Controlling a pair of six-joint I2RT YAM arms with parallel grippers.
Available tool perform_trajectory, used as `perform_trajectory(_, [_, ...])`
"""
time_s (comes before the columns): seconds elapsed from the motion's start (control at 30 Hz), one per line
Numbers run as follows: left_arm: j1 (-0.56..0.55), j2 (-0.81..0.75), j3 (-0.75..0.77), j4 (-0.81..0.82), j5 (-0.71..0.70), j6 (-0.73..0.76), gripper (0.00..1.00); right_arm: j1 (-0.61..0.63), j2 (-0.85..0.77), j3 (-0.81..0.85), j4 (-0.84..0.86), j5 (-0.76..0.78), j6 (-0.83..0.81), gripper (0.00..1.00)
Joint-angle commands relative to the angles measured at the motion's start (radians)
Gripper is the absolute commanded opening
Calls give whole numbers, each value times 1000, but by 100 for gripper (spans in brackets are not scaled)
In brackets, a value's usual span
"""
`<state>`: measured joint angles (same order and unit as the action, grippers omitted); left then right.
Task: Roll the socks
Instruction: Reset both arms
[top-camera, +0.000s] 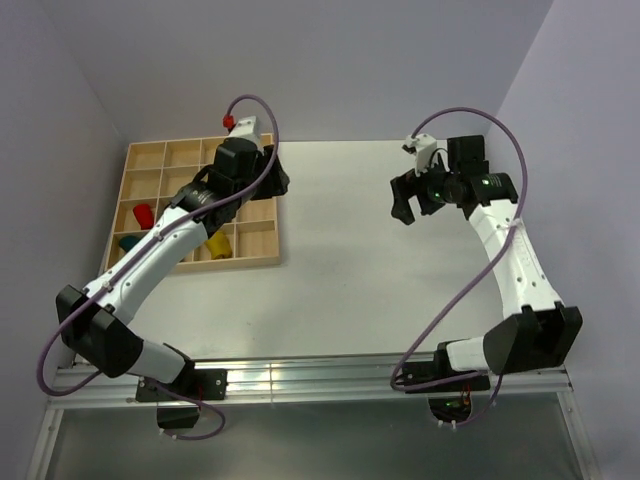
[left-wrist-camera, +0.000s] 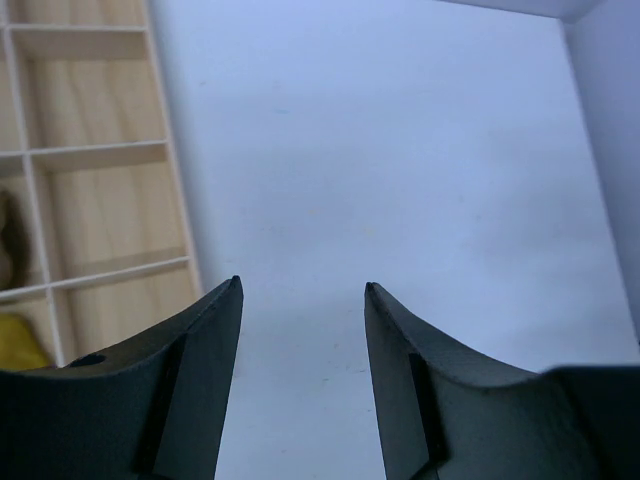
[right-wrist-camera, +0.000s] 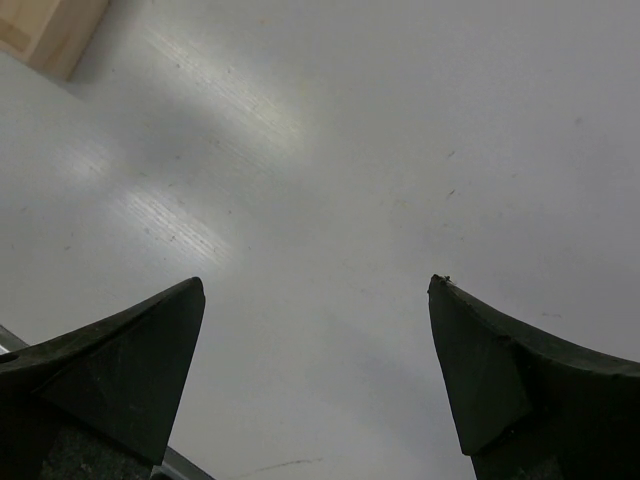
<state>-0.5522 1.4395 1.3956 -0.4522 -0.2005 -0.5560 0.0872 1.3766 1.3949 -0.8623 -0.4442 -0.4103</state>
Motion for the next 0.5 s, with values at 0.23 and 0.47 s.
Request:
perform_trajectory(0.23, [-78,87,154,46,125,76,56,5,-180,21,94,61,122,100])
perform_trajectory(0.47, [-83,93,171,40,159,105,57,5,-194,18,129,61,165,100])
